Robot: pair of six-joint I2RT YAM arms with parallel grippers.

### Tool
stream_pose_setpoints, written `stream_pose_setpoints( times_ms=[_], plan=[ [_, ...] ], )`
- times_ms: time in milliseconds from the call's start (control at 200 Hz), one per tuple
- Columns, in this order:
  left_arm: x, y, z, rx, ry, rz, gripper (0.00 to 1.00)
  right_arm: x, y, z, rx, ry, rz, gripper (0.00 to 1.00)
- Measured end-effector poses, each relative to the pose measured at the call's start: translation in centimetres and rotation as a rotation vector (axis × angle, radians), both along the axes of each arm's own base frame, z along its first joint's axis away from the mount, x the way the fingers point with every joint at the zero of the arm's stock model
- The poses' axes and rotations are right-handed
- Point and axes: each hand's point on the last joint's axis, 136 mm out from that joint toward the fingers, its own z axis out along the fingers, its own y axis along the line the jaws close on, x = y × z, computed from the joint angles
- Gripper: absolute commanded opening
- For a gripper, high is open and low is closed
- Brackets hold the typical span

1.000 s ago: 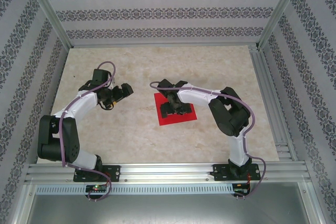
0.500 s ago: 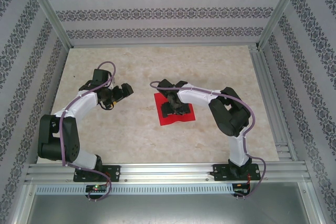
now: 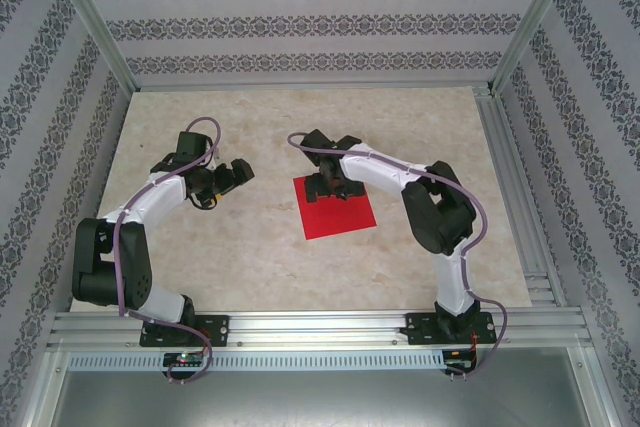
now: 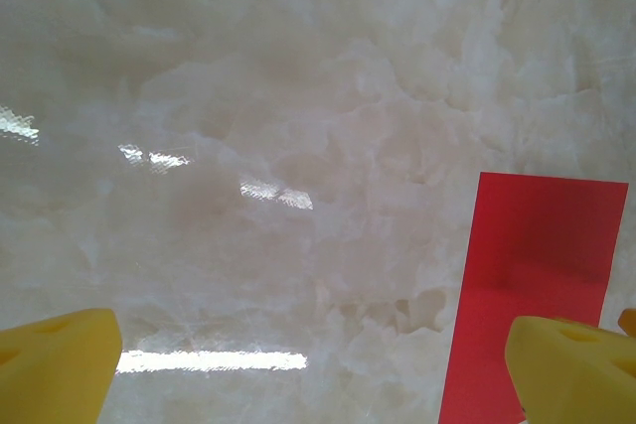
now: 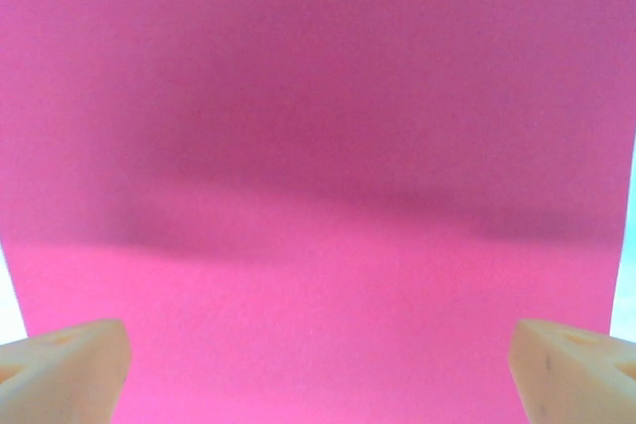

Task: Fold a paper plane with a square sheet of paper (pick it up from the middle)
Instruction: Fold the square sheet of paper in half at the center of the table.

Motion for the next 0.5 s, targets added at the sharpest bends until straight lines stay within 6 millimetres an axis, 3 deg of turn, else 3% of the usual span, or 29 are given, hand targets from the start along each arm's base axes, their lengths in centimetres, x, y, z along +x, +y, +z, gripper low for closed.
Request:
stream_pose_setpoints(
  times_ms=[205,500],
  plan=[
    [0.0,0.0,-0.2,0.000,0.005,0.000,1.00,-0.3,-0.2,-2.6,-0.034,0.050,0.003,0.97],
    [0.0,0.0,-0.4,0.001,0.011,0.000,1.00,-0.1,0.3,-2.7,-0.020,0.055,0.020,0.87]
  ],
)
